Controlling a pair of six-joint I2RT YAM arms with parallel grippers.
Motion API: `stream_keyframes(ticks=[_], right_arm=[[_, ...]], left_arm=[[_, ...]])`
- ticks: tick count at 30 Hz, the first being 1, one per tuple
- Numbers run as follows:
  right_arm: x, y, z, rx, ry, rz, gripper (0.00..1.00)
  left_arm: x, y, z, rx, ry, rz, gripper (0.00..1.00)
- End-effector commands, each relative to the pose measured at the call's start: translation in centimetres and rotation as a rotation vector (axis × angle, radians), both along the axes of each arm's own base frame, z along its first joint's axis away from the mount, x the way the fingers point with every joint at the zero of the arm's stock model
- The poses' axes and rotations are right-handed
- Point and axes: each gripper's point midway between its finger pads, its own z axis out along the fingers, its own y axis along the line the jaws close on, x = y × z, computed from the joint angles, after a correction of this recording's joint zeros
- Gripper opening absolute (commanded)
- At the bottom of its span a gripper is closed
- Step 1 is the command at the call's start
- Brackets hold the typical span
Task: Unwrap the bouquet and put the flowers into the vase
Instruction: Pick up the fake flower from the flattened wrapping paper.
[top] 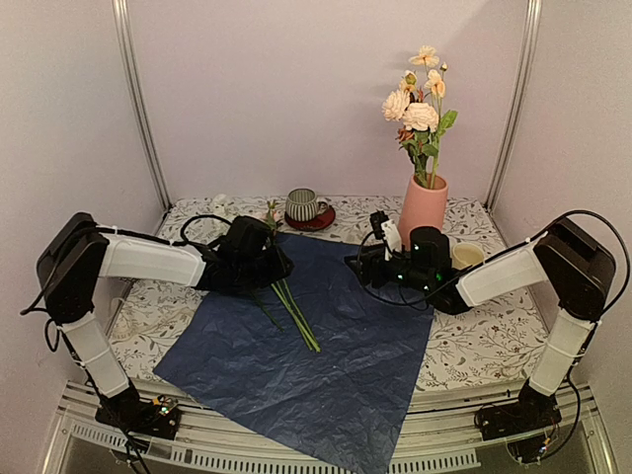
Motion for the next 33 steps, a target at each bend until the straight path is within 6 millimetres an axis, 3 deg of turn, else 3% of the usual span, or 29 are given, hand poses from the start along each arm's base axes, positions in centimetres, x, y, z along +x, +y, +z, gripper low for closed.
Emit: stream_keyframes(ticks=[1, 15, 33], right_arm=[[-0.2, -0.1, 1.8, 0.027, -0.05, -0.01, 0.6], [-0.4, 0.1, 1.5, 0.026, -0.044, 0.008, 0.59], [-0.4, 0.1, 1.4, 0.024, -0.043, 0.011, 0.59]], left_arm=[[0.5, 0.7, -1.3, 0.046, 0.053, 0.085, 0.36], [0.9, 0.6, -3.9, 0.097, 0.106, 0.108, 0.39], [1.1, -0.3, -5.8, 0.104, 0.138, 0.085, 0.33]])
